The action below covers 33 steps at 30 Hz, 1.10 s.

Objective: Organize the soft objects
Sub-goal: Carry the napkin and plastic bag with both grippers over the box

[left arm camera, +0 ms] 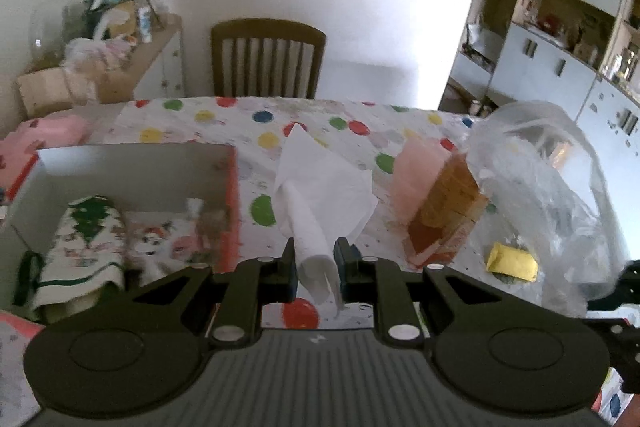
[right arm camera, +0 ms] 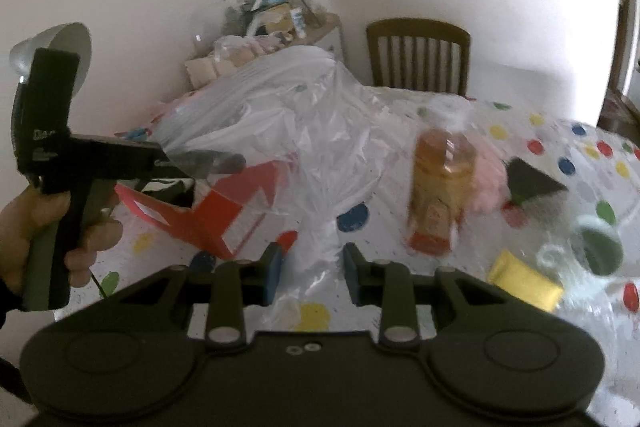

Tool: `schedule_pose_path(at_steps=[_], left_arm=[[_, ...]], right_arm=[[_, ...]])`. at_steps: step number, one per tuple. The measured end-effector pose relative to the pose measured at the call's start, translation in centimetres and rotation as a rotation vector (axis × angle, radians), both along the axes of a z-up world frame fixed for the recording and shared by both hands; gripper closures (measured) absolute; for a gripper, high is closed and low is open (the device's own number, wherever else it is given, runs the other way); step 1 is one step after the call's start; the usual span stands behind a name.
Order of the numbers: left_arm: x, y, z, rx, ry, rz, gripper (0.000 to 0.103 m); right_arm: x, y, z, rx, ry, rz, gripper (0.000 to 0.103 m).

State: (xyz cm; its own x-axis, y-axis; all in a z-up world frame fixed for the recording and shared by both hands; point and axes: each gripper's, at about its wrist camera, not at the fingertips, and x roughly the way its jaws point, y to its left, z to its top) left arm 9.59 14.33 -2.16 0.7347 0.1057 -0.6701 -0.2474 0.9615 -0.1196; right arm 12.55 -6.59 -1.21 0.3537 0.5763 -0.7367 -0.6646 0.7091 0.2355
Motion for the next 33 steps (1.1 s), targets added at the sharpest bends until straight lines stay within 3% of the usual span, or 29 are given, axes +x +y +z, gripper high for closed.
schedule_pose_path(at_steps=[9, 21, 33], left_arm=[[-3.4, 3.9, 1.6, 0.026, -0.028, 0.073, 0.085], [-6.9, 10.1, 2.0, 0.042, -0.028, 0.161, 0.085], [-8.4, 15.9, 0.9, 0.063, 0.01, 0.246, 0.085]], right_arm=[[-0.3, 7.1, 0.7, -0.066, -0.044, 0.095, 0.072], [-0.6, 15.4, 0.9, -0.075, -0.074, 0.211, 0.072], [0.5, 22.3, -1.4, -0.164, -0.089, 0.262, 0.072]])
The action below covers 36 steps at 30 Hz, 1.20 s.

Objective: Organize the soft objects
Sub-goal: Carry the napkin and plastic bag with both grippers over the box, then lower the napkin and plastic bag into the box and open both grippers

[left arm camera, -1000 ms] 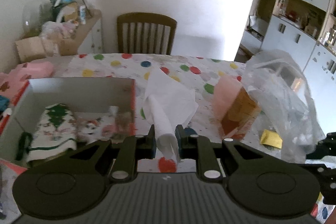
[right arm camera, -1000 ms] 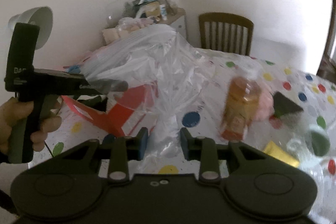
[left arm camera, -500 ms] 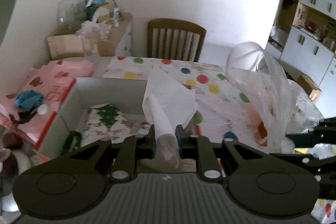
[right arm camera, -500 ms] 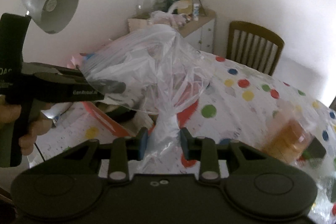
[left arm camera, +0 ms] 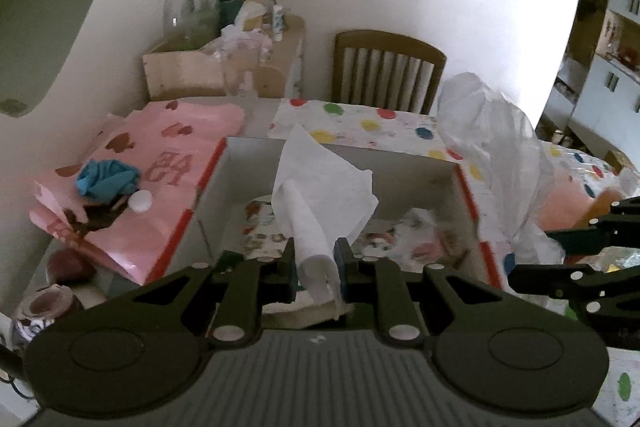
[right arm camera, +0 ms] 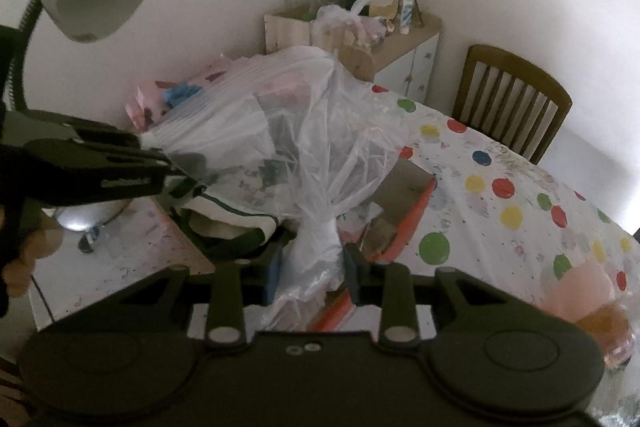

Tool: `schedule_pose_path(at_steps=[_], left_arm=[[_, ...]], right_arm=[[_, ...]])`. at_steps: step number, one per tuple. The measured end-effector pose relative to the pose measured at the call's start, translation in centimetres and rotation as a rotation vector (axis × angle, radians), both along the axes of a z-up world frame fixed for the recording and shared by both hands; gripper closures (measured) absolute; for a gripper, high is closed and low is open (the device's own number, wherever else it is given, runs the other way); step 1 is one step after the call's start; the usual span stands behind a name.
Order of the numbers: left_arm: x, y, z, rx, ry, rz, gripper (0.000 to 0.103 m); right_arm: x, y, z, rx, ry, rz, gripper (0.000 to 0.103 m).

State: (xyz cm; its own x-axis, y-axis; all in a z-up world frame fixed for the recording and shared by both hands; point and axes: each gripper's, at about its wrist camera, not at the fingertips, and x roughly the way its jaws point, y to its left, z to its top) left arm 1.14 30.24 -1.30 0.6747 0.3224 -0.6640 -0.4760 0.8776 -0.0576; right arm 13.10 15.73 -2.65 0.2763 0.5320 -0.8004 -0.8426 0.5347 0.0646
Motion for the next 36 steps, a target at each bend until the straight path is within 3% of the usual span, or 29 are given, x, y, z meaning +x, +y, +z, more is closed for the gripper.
schedule_pose_path(at_steps=[18, 27, 36], left_arm=[[2.2, 4.9, -3.7, 0.038, 0.104, 0.026, 0.085], [3.6, 5.8, -5.5, 0.013, 0.139, 0.012, 0.085], [4.6, 6.2, -7.7, -0.015, 0.223, -0.013, 0.085]], right_arm=[[2.2, 7.1, -5.6, -0.148, 0.003, 0.031, 0.072], [2.0, 8.7, -7.4, -0.194, 0.027, 0.062, 0.072], [2.0, 8.5, -8.4, -0.211, 0.028, 0.04, 0.071]])
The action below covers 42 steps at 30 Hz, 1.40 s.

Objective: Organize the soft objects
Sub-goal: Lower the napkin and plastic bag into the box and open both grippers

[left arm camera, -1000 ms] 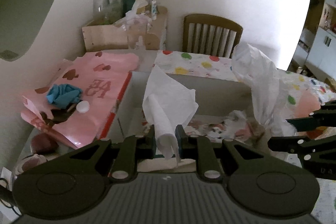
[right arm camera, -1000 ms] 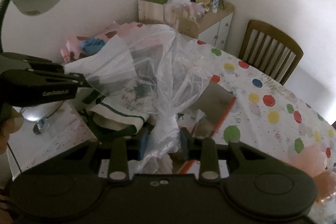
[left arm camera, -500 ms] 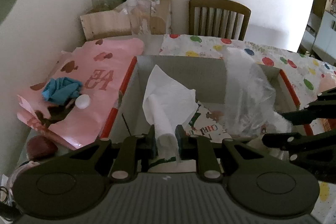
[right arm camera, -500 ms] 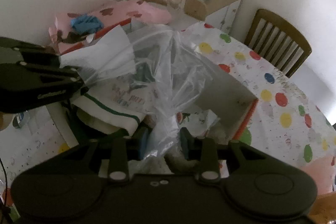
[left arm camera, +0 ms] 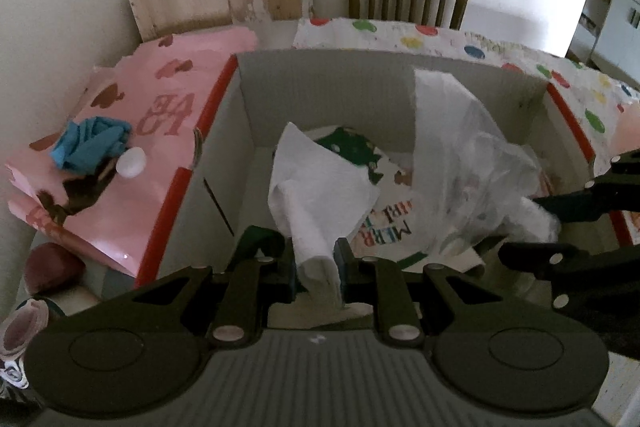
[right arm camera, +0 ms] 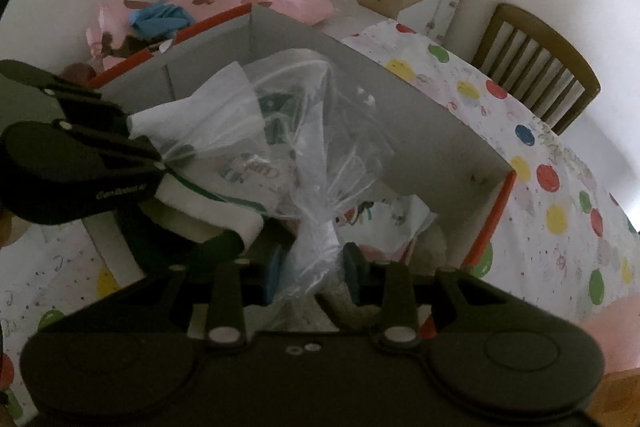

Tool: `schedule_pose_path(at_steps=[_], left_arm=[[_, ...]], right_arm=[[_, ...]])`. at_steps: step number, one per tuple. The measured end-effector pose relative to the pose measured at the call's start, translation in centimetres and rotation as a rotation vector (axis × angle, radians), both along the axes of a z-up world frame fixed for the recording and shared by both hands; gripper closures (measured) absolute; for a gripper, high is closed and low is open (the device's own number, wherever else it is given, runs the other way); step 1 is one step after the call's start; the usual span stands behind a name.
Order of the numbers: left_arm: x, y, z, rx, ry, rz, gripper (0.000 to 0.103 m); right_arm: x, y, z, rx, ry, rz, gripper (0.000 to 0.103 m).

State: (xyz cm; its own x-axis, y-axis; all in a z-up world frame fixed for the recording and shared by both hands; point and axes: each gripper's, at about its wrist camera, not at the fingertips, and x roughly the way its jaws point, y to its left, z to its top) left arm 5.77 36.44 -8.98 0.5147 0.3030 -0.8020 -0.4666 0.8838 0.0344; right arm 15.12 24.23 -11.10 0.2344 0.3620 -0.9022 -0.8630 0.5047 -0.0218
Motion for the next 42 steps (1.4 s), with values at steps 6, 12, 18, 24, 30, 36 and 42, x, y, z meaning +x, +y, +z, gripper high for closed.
schedule_pose_path(at_steps=[6, 12, 18, 24, 30, 36, 42], left_arm=[[0.6, -0.1, -0.9, 0.0, 0.038, -0.025, 0.085], [0.6, -0.1, -0.9, -0.007, 0.036, -0.014, 0.084], [0.5, -0.6, -0.6, 0.005, 0.038, -0.023, 0.082], [0.1, -0.9, -0.5, -0.005, 0.04, -0.031, 0.074], [-0.4, -1.4, 0.1, 0.002, 0.019, -0.027, 0.029], [-1.2, -2.2, 1.1, 0.022, -0.007, -0.038, 0.029], [-2.0, -2.9, 2.2, 0.027, -0.016, -0.026, 0.022]], right_arm=[[0.0, -0.4, -0.1, 0.011, -0.003, -0.021, 0.069], [0.6, -1.5, 0.4, 0.051, 0.02, -0.056, 0.067], [1.2, -2.6, 1.2, 0.091, 0.037, -0.088, 0.064], [1.4, -3.7, 1.7, 0.123, 0.061, -0.116, 0.061], [1.2, -4.4, 2.9, 0.166, 0.074, -0.121, 0.054], [0.8, -5.4, 4.3, 0.214, 0.071, -0.124, 0.041], [0.2, -6.6, 5.7, 0.259, 0.071, -0.123, 0.031]])
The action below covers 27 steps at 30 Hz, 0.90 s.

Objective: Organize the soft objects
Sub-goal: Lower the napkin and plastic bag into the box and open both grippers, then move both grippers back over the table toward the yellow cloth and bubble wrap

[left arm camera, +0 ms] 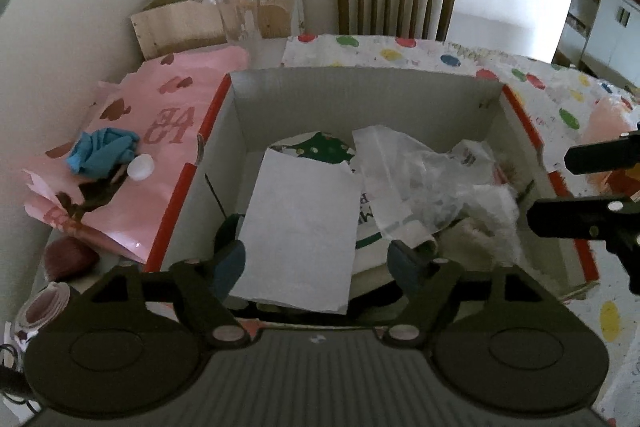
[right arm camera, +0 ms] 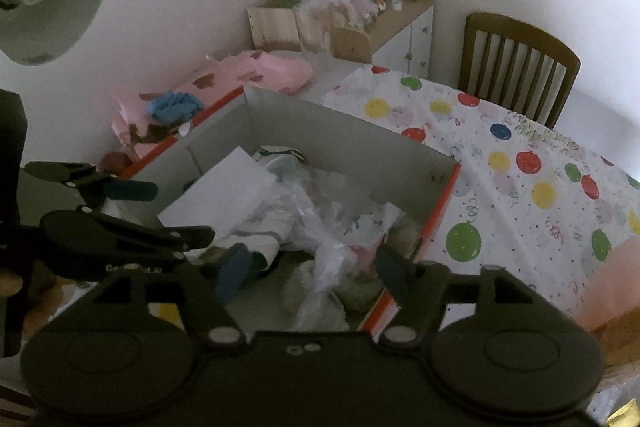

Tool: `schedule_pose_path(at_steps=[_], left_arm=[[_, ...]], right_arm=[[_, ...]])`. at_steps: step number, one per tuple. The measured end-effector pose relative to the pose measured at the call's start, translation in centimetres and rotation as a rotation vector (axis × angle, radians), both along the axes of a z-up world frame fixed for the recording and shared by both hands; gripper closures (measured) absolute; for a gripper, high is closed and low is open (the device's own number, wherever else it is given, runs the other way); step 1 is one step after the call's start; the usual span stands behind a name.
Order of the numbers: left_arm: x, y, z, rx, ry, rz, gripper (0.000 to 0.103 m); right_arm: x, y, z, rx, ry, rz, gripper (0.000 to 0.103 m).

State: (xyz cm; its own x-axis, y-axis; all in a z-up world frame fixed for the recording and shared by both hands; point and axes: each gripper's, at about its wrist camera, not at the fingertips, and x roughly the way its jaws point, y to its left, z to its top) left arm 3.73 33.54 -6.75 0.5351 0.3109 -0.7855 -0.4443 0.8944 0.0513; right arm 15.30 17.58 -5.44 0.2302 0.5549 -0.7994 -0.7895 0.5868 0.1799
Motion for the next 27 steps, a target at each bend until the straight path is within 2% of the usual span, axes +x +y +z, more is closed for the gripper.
schedule_pose_path(at_steps=[8, 12, 16, 24, 27], left_arm=[[-1.4, -1.5, 2.4, 0.001, -0.057, 0.001, 0.021], [-1.9, -2.7, 3.7, 0.011, -0.086, -0.012, 0.017], [-2.2, -4.1, 4.9, -0.007, -0.121, -0.023, 0.017], [-2.2, -7.7, 6.2, -0.042, -0.183, -0.085, 0.01], [-1.9, -9.3, 6.5, -0.056, -0.199, -0.115, 0.004]], right_arm=[[-1.2, -2.3, 2.1, 0.062, -0.027, 0.01, 0.02], [-1.9, -3.7, 3.1, 0.094, -0.042, 0.013, 0.013], [-2.3, -5.8, 4.0, 0.123, -0.044, 0.002, 0.006], [-2.9, -11.5, 5.3, 0.173, -0.064, -0.054, 0.001], [-2.8, -14.1, 5.5, 0.177, -0.075, -0.086, 0.001]])
